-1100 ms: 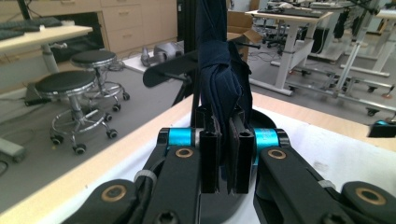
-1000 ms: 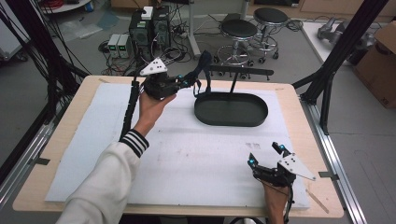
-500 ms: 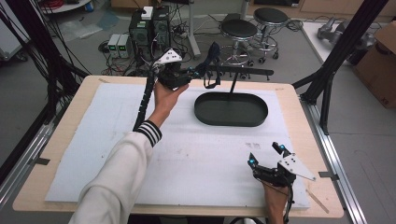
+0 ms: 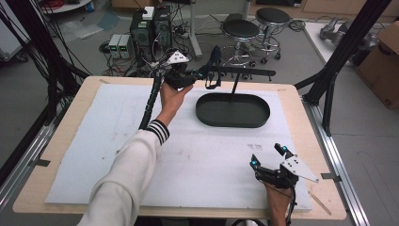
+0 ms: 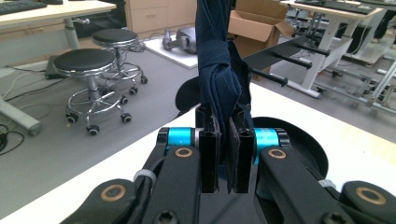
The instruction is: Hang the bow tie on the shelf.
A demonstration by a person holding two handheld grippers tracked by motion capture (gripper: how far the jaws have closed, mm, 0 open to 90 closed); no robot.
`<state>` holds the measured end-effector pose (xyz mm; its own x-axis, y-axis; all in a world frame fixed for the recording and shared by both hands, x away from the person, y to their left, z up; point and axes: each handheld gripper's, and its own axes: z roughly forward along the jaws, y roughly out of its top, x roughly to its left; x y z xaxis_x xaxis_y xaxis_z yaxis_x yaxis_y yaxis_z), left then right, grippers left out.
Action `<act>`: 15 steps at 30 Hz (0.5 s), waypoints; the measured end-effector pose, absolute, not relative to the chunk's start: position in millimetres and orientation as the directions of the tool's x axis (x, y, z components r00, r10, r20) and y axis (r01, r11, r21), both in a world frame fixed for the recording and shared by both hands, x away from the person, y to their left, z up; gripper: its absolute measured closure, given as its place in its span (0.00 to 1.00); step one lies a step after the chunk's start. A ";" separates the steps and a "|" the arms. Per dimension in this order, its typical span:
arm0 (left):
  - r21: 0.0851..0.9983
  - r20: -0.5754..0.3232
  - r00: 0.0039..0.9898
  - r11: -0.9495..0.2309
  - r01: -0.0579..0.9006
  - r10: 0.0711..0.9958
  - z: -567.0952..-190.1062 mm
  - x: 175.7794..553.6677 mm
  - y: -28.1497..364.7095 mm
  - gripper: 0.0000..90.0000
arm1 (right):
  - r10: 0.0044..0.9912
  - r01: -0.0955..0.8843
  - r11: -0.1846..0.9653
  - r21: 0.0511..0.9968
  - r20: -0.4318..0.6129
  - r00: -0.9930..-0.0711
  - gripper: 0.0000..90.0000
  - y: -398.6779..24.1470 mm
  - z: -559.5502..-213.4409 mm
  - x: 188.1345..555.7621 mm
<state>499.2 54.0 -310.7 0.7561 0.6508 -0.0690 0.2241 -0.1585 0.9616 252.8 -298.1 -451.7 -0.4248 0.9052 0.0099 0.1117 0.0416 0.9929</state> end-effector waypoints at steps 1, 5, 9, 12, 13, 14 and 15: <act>0.962 -0.070 0.758 -0.156 0.223 0.649 -310.1 499.2 55.0 0.94 | 0.905 0.112 0.042 0.993 0.010 -0.425 0.03 -298.1 -451.7 252.8; 0.957 -0.041 0.754 -0.191 0.217 0.655 -309.9 498.8 56.7 0.94 | 0.905 0.115 0.039 0.993 0.013 -0.424 0.03 -298.0 -451.7 252.8; 0.952 -0.035 0.742 -0.205 0.229 0.670 -313.4 500.8 55.9 0.94 | 0.905 0.114 0.040 0.993 0.012 -0.424 0.03 -298.1 -451.7 252.8; 0.948 -0.031 0.735 -0.212 0.236 0.678 -319.4 502.1 55.9 0.94 | 0.905 0.108 0.041 0.993 0.009 -0.424 0.03 -298.7 -451.8 252.9; 0.950 -0.030 0.730 -0.207 0.232 0.683 -321.0 501.2 56.9 0.94 | 0.905 0.108 0.037 0.993 0.012 -0.425 0.03 -298.8 -451.8 252.8; 0.953 -0.030 0.728 -0.201 0.229 0.685 -322.6 500.6 58.8 0.94 | 0.905 0.111 0.034 0.993 0.016 -0.424 0.03 -298.8 -451.8 252.6; 0.953 -0.030 0.726 -0.199 0.228 0.687 -324.1 500.1 61.3 0.94 | 0.905 0.111 0.033 0.993 0.017 -0.425 0.03 -299.0 -451.9 252.6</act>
<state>500.1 61.3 -324.1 0.7257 0.6874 -0.0299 0.2283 -0.1995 0.9529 252.6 -299.0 -451.9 -0.4255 0.9048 0.0171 0.1109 0.0333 0.9933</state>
